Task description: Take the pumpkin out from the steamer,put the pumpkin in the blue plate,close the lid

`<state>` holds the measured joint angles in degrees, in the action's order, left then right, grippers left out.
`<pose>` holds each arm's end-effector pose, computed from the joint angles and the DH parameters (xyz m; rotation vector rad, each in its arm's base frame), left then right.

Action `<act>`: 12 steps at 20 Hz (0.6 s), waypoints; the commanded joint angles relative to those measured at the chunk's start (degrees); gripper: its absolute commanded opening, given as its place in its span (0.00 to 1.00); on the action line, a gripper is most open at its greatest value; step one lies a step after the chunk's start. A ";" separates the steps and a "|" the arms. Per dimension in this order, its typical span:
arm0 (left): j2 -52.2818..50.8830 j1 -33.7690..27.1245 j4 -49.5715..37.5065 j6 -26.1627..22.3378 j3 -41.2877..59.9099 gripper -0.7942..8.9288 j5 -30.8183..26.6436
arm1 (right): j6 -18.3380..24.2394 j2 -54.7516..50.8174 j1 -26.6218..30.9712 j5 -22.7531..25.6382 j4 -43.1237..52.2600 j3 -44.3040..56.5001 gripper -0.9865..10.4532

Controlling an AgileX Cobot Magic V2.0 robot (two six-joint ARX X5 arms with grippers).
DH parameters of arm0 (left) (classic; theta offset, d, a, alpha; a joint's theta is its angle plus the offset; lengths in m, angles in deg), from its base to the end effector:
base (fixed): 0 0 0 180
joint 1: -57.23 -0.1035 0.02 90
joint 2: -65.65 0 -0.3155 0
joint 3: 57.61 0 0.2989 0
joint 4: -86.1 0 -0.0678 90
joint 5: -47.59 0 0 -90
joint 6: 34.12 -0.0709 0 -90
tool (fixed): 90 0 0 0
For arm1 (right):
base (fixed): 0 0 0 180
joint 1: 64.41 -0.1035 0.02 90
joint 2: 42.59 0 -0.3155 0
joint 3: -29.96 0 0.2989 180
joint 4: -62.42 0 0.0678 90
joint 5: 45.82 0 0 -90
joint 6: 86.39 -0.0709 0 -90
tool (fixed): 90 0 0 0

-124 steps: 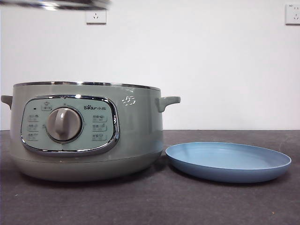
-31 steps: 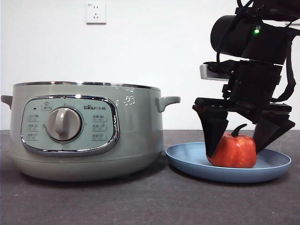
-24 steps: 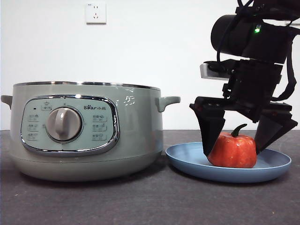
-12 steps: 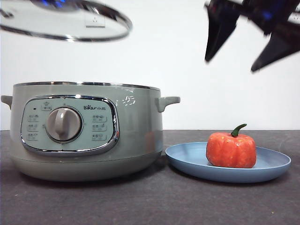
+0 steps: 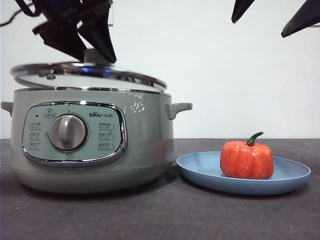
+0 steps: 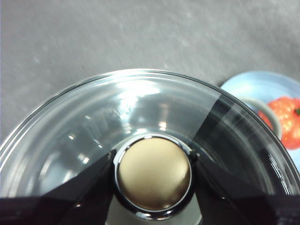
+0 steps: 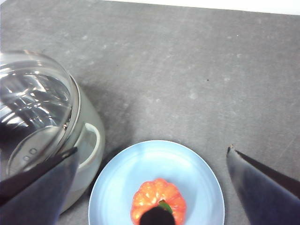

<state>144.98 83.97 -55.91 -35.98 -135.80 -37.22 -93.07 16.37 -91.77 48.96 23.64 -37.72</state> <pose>0.3256 -0.1712 0.3203 0.1597 0.6709 -0.5464 0.2448 0.1200 0.3498 -0.0335 0.5285 0.3544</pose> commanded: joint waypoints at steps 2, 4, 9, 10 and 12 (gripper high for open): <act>1.66 0.68 -1.29 0.39 -0.28 0.07 1.46 | -0.11 -0.11 -0.02 0.28 0.35 0.63 0.55; 1.64 1.31 0.92 0.37 -0.28 0.07 1.40 | -0.11 -0.11 -0.02 0.31 0.33 0.63 0.55; 1.57 1.44 5.49 0.28 -0.28 0.07 -3.58 | -0.11 -0.11 -0.02 0.31 0.37 0.63 0.55; 1.57 1.44 5.38 0.28 -0.28 0.07 -4.48 | -0.11 -0.11 -0.02 0.31 0.39 0.63 0.55; 1.57 1.42 4.94 0.28 -0.28 0.08 -5.20 | -0.11 -0.11 -0.02 0.31 0.42 0.63 0.55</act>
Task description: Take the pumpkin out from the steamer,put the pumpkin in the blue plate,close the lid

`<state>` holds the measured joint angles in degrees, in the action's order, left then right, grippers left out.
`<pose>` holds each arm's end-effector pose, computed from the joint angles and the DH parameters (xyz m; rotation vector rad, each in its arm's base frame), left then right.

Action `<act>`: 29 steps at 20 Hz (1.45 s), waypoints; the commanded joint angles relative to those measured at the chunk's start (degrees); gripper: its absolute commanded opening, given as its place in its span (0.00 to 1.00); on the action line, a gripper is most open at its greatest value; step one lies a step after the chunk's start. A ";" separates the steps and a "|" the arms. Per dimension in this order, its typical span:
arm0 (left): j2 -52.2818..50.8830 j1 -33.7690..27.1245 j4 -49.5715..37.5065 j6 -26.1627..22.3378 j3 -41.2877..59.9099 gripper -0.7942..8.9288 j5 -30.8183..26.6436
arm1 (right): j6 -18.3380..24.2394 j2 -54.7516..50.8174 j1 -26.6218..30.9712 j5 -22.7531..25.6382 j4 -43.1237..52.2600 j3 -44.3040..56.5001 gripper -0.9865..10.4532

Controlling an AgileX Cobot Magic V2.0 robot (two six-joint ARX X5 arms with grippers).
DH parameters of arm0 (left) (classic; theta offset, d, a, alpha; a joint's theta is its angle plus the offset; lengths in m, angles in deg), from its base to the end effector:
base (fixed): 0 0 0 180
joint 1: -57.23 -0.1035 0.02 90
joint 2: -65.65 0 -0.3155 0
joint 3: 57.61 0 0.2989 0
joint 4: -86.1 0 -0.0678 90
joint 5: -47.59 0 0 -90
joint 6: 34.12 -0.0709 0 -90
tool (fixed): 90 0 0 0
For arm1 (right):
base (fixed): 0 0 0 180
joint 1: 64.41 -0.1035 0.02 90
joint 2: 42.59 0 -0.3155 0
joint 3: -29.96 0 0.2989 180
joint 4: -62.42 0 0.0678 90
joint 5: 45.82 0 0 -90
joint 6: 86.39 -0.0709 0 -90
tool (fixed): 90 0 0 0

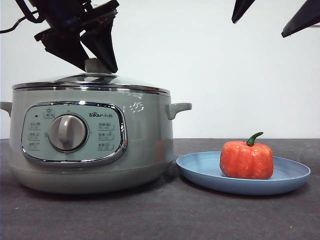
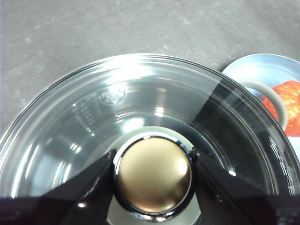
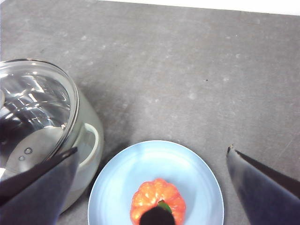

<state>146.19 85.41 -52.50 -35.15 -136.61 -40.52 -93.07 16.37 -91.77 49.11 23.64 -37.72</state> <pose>0.3237 -0.1761 0.3122 0.1891 0.7336 -0.5066 0.2449 0.1199 0.3498 -0.0342 0.5281 0.3519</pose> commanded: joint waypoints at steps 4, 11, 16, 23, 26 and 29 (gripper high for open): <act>0.37 -0.02 -0.46 -0.55 0.52 0.44 -1.86 | -0.11 -0.11 -0.02 0.11 0.39 0.63 0.55; -0.37 -0.02 -2.49 -0.50 0.50 0.47 -1.88 | -0.11 -0.11 -0.04 -0.11 0.17 0.63 0.55; -6.32 0.00 6.03 -0.52 -0.96 0.46 -1.75 | -0.09 -0.11 -0.04 -0.50 -1.18 0.63 0.55; -19.02 0.00 13.20 -0.96 -1.27 0.07 -2.01 | -0.07 -0.35 -0.09 -0.31 -2.08 0.70 0.10; -23.67 0.00 13.75 -2.21 1.60 0.07 -5.27 | 0.17 -3.17 -0.17 -0.04 -0.39 2.93 0.07; -30.97 0.00 8.39 -2.08 10.51 0.07 -6.88 | 0.28 -10.01 -0.87 -0.07 5.97 10.32 0.07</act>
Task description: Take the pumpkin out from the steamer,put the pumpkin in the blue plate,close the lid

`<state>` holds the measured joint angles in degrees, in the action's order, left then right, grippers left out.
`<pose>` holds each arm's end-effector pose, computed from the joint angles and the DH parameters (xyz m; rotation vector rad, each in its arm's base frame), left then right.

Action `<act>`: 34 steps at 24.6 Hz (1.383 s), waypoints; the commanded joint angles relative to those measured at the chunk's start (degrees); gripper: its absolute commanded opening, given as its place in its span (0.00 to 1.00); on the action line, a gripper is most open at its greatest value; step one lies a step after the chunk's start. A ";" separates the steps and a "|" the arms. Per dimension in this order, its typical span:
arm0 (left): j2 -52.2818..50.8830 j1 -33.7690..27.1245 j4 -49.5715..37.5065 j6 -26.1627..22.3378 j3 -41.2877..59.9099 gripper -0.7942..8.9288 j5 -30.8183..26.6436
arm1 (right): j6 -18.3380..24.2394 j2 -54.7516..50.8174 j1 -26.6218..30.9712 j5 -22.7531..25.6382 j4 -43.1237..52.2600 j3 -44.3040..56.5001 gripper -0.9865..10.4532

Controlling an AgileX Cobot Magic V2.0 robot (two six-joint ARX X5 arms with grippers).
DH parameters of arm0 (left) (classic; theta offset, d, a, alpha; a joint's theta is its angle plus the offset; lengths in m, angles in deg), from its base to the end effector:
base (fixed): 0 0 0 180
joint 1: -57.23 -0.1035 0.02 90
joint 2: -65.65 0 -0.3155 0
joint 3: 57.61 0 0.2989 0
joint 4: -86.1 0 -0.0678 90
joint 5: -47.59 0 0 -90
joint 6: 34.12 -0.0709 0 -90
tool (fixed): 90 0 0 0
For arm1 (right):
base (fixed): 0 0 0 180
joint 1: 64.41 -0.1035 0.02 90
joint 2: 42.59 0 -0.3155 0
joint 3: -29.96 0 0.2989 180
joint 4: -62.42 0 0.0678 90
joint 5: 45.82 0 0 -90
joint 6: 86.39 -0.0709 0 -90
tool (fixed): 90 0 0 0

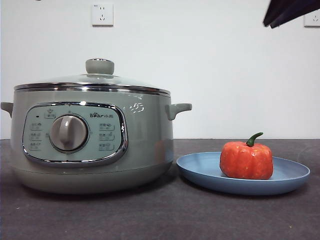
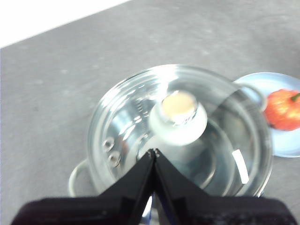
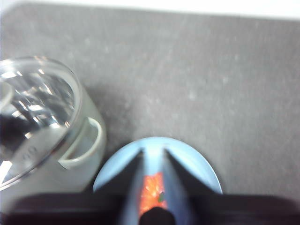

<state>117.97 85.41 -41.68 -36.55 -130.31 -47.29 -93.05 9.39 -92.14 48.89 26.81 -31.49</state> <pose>0.2011 -0.1009 0.3843 0.2000 0.5282 -0.4076 0.2194 0.1088 0.3402 -0.0155 0.4628 0.3682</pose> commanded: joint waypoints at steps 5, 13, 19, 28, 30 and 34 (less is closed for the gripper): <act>-15.50 0.00 -9.07 0.02 18.49 0.07 -1.07 | -3.17 -16.68 -0.57 0.22 12.13 15.72 0.07; -15.61 0.00 -7.98 4.35 18.69 0.08 -1.03 | -3.78 -18.47 -0.44 1.62 11.37 15.72 0.07; -15.54 0.00 -8.02 4.35 18.69 0.08 -1.03 | -3.78 -18.53 -0.42 1.73 11.34 15.72 0.07; -22.38 -1.03 -6.95 4.35 18.80 0.08 -0.66 | -3.78 -18.53 -0.42 1.68 11.34 15.72 0.07; -27.10 -2.49 -6.51 4.35 18.99 0.08 1.62 | -3.78 -18.53 -0.42 1.66 11.34 15.72 0.07; -35.74 -8.41 -7.80 4.31 20.98 0.08 6.60 | -3.78 -18.53 -0.42 1.68 11.34 15.72 0.07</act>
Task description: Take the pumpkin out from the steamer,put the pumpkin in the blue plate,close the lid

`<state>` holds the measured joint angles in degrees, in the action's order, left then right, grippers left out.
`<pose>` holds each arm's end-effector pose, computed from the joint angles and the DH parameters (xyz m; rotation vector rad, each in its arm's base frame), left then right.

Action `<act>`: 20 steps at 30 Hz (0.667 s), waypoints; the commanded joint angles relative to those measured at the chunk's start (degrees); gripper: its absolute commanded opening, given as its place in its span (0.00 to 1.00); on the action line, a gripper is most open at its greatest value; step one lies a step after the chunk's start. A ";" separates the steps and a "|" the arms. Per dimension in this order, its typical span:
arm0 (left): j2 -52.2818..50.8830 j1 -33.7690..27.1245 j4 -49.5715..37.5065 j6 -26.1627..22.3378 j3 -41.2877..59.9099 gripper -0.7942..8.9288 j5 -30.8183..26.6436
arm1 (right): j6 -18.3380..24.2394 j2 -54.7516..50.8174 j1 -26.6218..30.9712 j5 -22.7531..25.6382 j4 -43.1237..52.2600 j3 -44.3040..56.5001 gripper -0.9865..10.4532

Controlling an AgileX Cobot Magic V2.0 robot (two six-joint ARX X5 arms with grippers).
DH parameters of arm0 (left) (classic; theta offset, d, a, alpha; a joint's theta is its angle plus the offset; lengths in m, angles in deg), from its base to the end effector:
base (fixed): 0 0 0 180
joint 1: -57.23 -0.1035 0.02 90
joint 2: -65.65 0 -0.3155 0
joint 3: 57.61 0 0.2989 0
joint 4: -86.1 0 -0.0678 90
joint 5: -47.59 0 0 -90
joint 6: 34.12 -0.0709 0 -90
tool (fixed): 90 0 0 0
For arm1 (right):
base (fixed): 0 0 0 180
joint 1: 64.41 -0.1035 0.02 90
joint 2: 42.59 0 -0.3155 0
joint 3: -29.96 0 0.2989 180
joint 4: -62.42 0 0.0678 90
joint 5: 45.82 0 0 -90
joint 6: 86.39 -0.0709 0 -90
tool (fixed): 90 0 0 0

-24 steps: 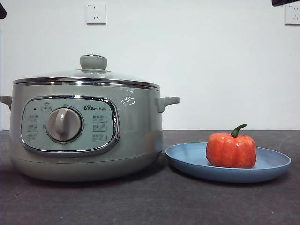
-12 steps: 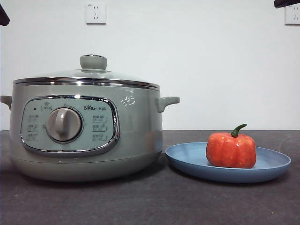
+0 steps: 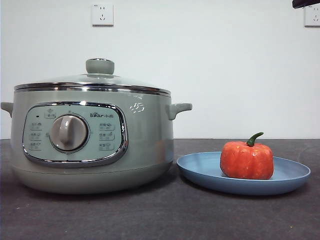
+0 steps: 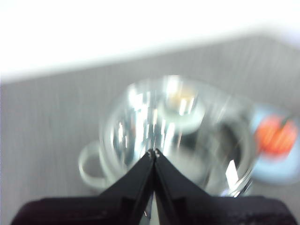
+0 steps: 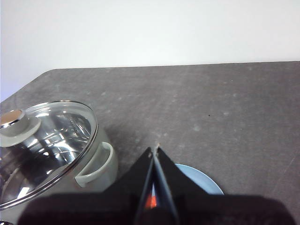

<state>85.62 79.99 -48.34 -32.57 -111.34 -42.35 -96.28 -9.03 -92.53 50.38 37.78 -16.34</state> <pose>0.0993 -0.0417 0.3490 0.0142 0.2086 -0.3941 0.1658 0.0799 0.3153 0.1083 0.2319 0.3627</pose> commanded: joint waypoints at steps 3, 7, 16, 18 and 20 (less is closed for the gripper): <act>-8.04 -8.87 -5.84 0.35 6.05 0.08 1.55 | -0.55 -0.09 -0.02 0.17 0.35 0.59 0.07; -11.52 -15.54 -10.36 -0.33 13.62 0.08 1.44 | -0.55 -0.11 -0.02 0.17 0.35 0.57 0.07; -13.73 -21.35 -21.86 -0.28 32.20 0.08 1.49 | -0.55 -0.09 -0.02 0.20 0.37 0.57 0.07; -13.73 -21.51 -23.28 -0.31 34.75 0.08 1.49 | -0.55 -0.09 -0.02 0.20 0.33 0.57 0.07; -13.73 -21.62 -24.65 -0.26 37.11 0.08 1.49 | -0.55 -0.11 -0.02 0.17 0.33 0.57 0.07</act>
<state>72.20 58.64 -71.66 -32.60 -75.17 -40.93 -96.28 -9.03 -92.53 50.38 37.76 -16.34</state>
